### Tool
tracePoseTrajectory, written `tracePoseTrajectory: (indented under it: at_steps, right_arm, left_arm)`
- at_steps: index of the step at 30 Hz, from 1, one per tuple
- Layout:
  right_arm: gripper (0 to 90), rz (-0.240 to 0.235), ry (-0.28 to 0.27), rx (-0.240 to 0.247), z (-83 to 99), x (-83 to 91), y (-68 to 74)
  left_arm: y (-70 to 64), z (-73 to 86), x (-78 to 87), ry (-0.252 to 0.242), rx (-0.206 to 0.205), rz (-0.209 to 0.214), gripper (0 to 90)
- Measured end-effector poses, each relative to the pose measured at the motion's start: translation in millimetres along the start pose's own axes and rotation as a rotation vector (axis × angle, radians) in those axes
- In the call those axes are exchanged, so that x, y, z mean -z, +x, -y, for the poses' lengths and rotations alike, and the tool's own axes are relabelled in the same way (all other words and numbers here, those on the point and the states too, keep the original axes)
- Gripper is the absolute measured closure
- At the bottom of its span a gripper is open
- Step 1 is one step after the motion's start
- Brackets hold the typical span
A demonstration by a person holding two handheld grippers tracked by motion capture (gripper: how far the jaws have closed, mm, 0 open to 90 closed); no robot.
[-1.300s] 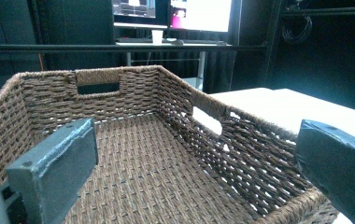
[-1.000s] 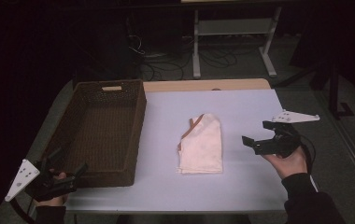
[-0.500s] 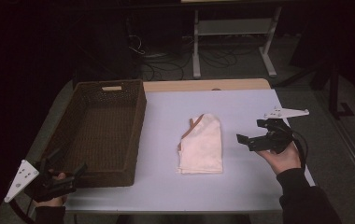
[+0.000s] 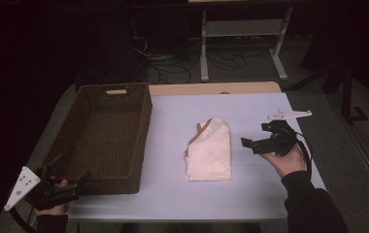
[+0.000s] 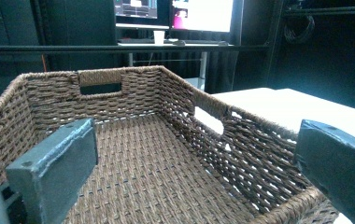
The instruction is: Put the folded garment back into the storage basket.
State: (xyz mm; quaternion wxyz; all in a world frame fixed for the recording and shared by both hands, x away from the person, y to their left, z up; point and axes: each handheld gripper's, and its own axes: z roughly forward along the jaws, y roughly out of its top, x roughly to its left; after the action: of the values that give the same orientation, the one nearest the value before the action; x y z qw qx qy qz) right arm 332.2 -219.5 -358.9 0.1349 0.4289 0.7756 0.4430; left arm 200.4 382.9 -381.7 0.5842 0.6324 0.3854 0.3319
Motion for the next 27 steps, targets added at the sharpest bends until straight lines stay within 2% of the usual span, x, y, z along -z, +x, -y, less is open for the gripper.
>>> tracePoseTrajectory:
  at_steps: [27]
  right_arm:
    - [0.0,-0.040,0.102,-0.004,4.0,-38.3,0.3]
  left_arm:
    - [0.2,0.0,0.0,0.002,-0.001,0.003,0.0]
